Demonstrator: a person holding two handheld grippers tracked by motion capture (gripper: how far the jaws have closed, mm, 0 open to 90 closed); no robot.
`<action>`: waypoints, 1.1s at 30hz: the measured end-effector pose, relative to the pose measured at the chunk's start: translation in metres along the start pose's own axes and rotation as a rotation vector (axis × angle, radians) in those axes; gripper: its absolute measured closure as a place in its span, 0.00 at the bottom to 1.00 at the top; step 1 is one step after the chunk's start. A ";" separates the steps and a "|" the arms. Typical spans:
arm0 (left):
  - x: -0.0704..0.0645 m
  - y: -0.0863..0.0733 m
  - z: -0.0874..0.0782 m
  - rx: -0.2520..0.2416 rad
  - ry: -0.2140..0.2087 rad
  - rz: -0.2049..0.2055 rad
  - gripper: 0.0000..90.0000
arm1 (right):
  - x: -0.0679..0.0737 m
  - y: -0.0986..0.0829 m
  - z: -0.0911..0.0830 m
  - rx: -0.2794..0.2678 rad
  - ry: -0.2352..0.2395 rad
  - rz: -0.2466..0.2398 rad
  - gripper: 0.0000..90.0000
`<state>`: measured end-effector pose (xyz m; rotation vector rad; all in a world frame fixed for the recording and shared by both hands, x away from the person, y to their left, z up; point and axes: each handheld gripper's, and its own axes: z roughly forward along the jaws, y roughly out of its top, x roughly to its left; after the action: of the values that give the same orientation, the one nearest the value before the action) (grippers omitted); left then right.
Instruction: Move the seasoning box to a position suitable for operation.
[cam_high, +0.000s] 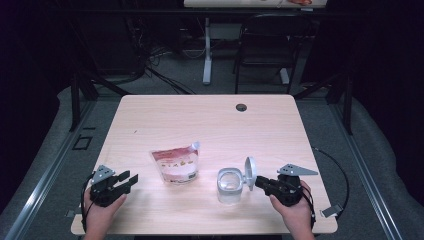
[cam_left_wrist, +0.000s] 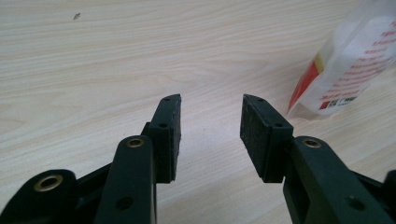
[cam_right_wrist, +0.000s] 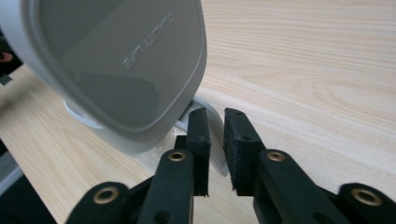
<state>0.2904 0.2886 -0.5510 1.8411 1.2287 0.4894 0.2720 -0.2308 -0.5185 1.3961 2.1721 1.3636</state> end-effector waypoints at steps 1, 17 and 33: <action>0.000 0.000 0.000 0.000 -0.002 0.002 0.65 | 0.000 -0.001 -0.001 0.009 -0.009 -0.018 0.88; -0.001 -0.001 -0.002 -0.006 -0.001 0.014 0.62 | 0.015 -0.018 0.002 0.037 -0.042 -0.103 0.76; -0.005 0.000 -0.005 -0.017 0.005 0.033 0.62 | 0.013 -0.019 0.017 0.070 -0.074 -0.115 0.91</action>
<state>0.2850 0.2861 -0.5474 1.8494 1.1959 0.5208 0.2643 -0.2125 -0.5392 1.3017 2.2343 1.1875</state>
